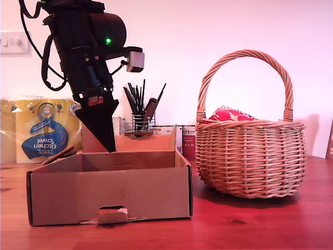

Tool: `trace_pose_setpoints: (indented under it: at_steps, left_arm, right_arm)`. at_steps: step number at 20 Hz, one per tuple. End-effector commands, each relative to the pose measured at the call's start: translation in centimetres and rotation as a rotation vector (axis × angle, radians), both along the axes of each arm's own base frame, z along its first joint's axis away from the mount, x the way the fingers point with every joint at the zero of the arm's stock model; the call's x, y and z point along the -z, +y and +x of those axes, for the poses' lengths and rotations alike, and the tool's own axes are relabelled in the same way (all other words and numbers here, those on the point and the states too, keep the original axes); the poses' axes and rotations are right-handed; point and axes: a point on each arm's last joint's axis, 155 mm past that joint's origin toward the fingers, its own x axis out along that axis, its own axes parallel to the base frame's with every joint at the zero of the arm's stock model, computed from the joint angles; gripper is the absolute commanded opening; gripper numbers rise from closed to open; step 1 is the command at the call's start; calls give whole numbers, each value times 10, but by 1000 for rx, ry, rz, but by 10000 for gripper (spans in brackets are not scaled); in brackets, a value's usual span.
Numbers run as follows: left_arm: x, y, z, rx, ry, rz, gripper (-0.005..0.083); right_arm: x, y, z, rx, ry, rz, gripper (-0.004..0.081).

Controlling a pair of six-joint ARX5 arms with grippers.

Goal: Move the bags of Easter eggs from the cardboard box on the left into the woven basket on the right side.

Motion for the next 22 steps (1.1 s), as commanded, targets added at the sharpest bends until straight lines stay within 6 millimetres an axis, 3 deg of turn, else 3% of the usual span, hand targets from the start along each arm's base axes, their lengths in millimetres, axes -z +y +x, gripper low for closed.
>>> trace_pose_setpoints:
  at_steps: [1, 2, 3, 5, 6, 7, 9, 15, 19, 22]
  left_arm:
    - [7, 1, -5, -6, 38, -3, 272]
    - [6, -3, -10, 7, 64, -30, 280]
    - [5, -9, -18, 51, 89, -59, 346]
    - [5, -6, -16, 45, 91, -63, 652]
    - [6, -3, -13, 50, 75, -45, 759]
    - [8, -2, -11, 71, 66, -38, 790]
    - [15, 2, -4, 108, 53, -28, 790]
    - [61, 22, 1, 192, 95, 89, 790]
    - [71, 21, 20, 190, 27, 121, 790]
    - [81, 20, 19, 192, 47, 120, 790]
  right_arm:
    - [1, 1, -1, -6, -4, -1, -13]
    - [1, 1, -1, -6, -4, -1, -13]
    - [1, 1, -1, -7, -4, -1, -13]
    - [1, 1, -1, -7, -4, -1, -13]
    - [1, 1, -1, -7, -4, -1, -13]
    - [1, 1, -1, -7, -4, -1, -13]
    - [1, 1, -1, -7, -4, -1, -13]
    - [1, 1, -1, -6, -3, -1, -13]
    - [1, 1, -1, -6, -4, -2, -13]
    - [1, 1, -1, -8, -7, -4, -13]
